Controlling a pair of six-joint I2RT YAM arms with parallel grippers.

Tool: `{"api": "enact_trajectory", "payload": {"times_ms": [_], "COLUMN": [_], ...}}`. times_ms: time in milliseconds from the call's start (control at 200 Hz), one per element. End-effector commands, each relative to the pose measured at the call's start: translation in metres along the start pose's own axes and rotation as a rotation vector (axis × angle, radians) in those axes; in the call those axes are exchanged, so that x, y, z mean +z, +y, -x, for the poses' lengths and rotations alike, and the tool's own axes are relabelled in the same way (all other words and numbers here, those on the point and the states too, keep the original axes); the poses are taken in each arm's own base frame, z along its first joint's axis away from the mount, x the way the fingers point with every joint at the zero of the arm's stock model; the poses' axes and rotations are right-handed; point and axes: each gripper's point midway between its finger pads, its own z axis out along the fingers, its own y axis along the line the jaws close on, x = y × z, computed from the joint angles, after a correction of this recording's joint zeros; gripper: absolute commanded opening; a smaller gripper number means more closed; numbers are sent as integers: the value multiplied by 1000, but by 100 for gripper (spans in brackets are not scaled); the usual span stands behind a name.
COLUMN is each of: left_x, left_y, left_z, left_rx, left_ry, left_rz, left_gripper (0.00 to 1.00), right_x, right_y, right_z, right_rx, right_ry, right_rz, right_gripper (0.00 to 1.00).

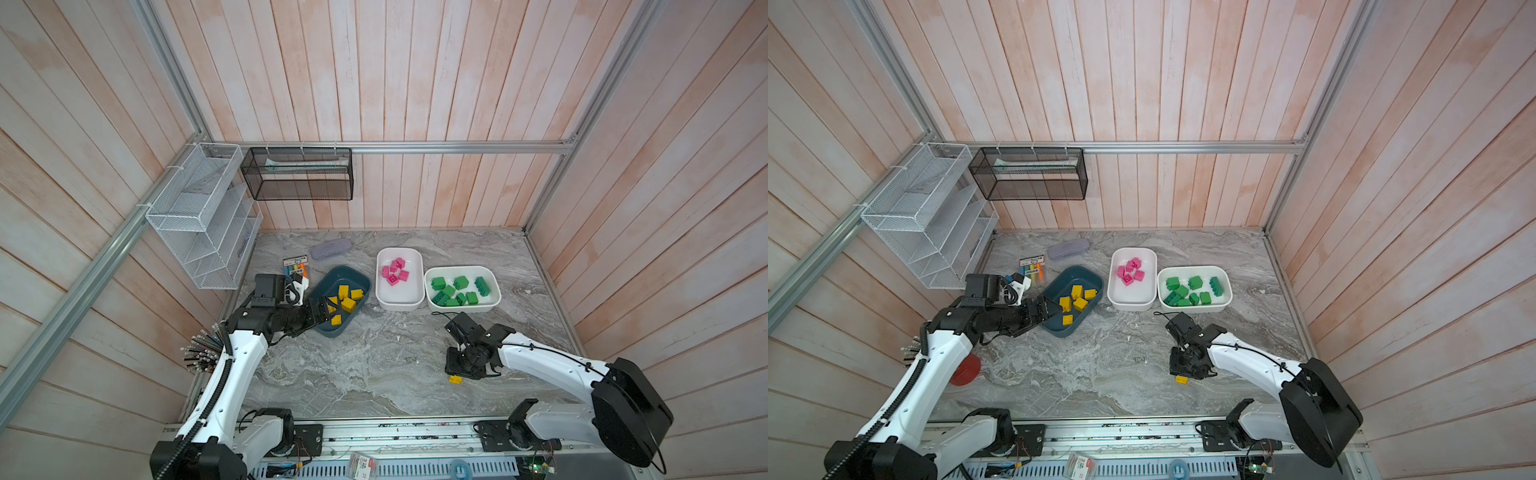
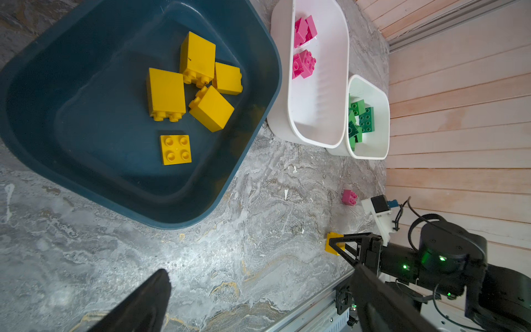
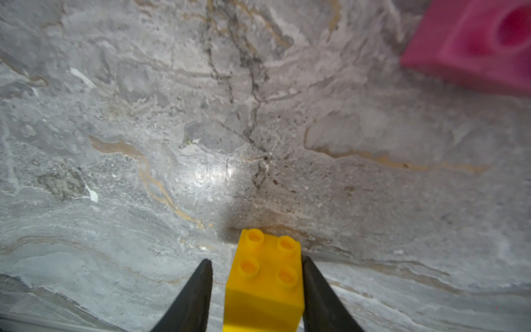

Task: Sort the legos into containers by color
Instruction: 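Return the right gripper to the table and grasp a yellow brick, then carry the yellow brick into the teal tub and open right gripper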

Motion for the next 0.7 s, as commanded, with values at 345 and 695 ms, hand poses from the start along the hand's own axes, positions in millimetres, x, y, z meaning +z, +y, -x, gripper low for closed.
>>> {"api": "enact_trajectory", "payload": {"times_ms": [345, 695], "left_x": [-1, -10], "left_y": [-2, -7], "left_z": [2, 19], "left_rx": [22, 50], "left_ry": [3, -35], "left_rz": [2, 32], "left_gripper": [100, 100], "right_x": [8, -34], "right_y": [-18, 44], "right_z": [-13, 48], "right_rx": [-102, -242], "right_ry": [15, -159], "right_rz": [-177, -100], "right_gripper": [38, 24]}}
